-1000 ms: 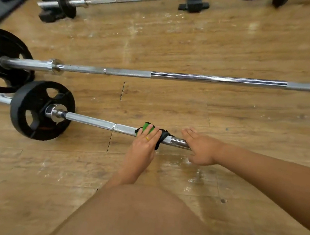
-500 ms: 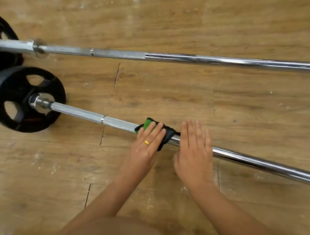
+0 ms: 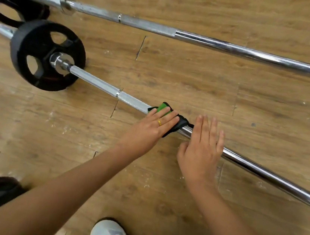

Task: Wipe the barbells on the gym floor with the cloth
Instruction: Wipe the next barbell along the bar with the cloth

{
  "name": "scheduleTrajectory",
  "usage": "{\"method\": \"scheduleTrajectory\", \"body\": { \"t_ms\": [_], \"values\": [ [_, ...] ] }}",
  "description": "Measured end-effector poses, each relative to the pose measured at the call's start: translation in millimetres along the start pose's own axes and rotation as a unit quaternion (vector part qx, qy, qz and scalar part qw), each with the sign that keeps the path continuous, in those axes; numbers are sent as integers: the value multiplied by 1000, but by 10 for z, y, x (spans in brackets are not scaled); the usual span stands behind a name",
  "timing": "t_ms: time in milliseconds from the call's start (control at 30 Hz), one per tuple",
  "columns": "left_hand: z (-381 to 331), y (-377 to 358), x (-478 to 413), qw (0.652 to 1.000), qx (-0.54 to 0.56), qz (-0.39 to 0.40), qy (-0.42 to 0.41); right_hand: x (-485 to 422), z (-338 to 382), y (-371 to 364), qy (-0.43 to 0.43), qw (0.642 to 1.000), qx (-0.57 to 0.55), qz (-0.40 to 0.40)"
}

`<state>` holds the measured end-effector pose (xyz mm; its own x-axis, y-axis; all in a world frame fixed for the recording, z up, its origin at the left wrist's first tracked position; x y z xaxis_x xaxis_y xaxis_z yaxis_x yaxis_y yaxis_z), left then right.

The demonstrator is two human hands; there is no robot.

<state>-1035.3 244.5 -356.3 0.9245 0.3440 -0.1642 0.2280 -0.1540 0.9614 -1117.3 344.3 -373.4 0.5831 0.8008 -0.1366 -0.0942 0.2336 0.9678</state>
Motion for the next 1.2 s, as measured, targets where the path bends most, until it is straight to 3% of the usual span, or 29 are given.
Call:
{"method": "scheduleTrajectory", "body": {
  "t_ms": [167, 400, 633, 767, 867, 933, 1100, 1200],
  "values": [
    [73, -56, -76, 996, -10, 38, -86, 4, -4, -21, -47, 999, 22, -3],
    [53, -79, -58, 987, 24, 51, -151, 7, 23, 8, -49, 998, 38, 32],
    [152, -58, -184, 983, 66, 101, -140, -64, 9, -65, -33, 990, 37, 130],
    [205, -45, -277, 989, 82, 97, -71, -188, -29, -110, 87, 979, 40, 180],
    [176, -64, -259, 992, 105, 60, -20, -273, -204, -114, 217, 946, 36, 238],
    [234, -56, -285, 993, 108, 35, -3, -253, -324, -201, 245, 922, 21, 299],
    [232, -83, -391, 996, 69, 51, -19, -337, -343, -133, 275, 939, 35, 201],
    [597, 56, -352, 997, 38, 66, 35, -370, -357, -109, 273, 948, 12, 162]
  ]
}}
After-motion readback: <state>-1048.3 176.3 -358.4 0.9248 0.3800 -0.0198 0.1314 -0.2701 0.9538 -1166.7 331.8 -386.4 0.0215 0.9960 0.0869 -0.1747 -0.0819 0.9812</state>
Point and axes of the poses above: each hand's wrist, its own x-axis away from the middle knuckle, its own y-axis out of the back of the hand, z = x × y, the point moved 10 cm from there along -x, towards the middle knuckle, and after that the axes turned 9 degrees about y, right-handed, at the moved point
